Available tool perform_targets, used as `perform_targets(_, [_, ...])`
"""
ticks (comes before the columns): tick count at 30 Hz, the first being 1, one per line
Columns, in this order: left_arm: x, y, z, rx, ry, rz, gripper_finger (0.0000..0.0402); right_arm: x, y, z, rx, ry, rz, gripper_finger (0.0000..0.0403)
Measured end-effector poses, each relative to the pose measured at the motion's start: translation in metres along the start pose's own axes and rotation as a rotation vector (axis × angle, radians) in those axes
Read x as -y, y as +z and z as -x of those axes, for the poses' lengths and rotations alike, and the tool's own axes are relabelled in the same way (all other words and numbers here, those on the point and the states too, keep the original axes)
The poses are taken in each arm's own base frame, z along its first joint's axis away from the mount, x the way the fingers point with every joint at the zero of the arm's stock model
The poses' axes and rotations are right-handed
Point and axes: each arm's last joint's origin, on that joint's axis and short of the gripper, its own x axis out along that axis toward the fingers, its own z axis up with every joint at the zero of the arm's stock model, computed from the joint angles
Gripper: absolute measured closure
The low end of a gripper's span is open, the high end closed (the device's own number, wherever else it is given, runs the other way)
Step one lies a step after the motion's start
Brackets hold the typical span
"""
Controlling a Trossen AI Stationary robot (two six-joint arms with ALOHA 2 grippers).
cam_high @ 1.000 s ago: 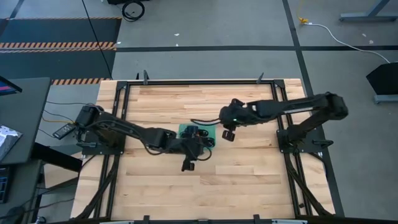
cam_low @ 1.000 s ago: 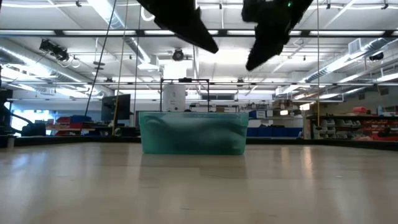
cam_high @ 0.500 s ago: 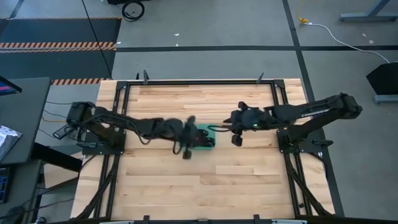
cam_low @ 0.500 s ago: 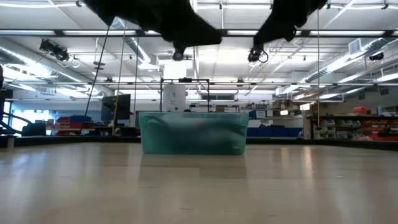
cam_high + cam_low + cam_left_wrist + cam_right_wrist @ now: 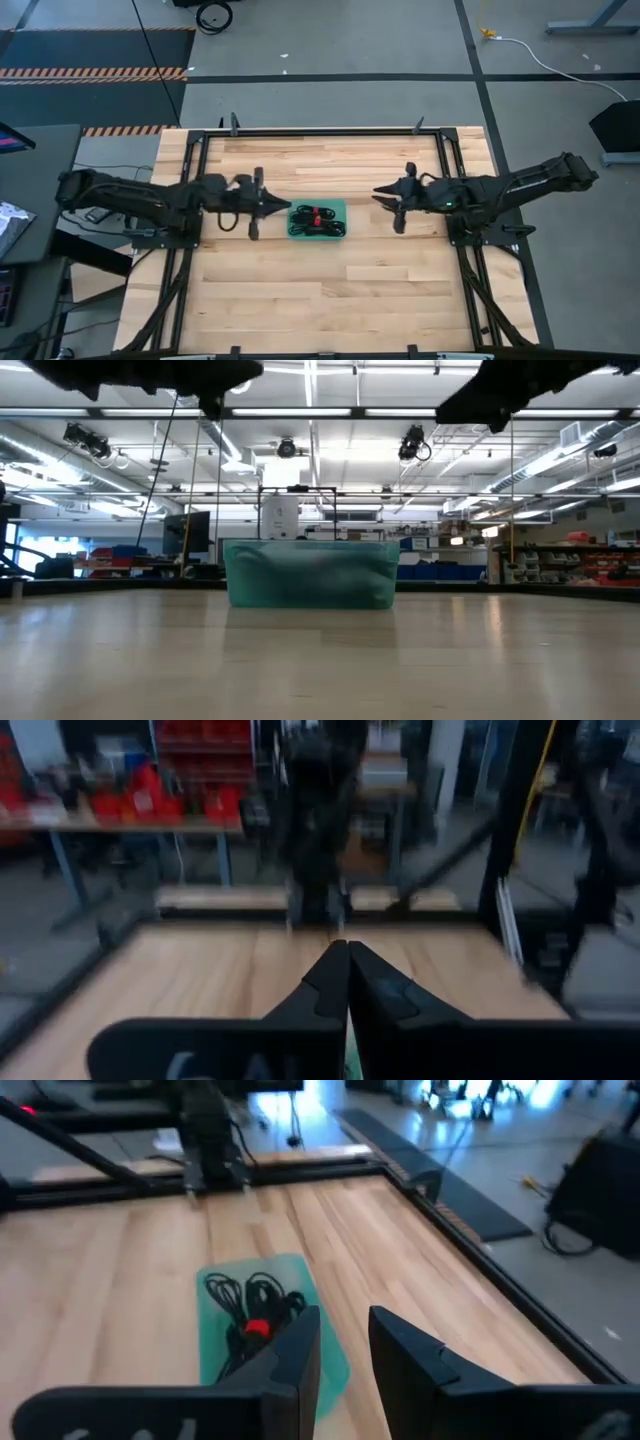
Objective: Pick and place USB-C Cables
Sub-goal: Return to Home Position
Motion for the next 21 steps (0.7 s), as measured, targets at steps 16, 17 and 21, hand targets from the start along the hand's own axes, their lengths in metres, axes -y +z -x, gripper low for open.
perform_targets(16, [-0.004,-0.029,0.046,0.076,-0.019,0.108,0.0396,0.014,-0.038,0.030,0.178,0.213,-0.104,0.0310])
perform_targets(17, [-0.003,-0.032,0.049,0.079,-0.020,0.112,0.0396,0.015,-0.041,0.031,0.191,0.219,-0.120,0.0311])
perform_targets(21, [-0.004,-0.050,0.061,0.132,0.037,0.169,0.0396,0.017,-0.060,0.033,0.222,0.228,-0.144,0.0312])
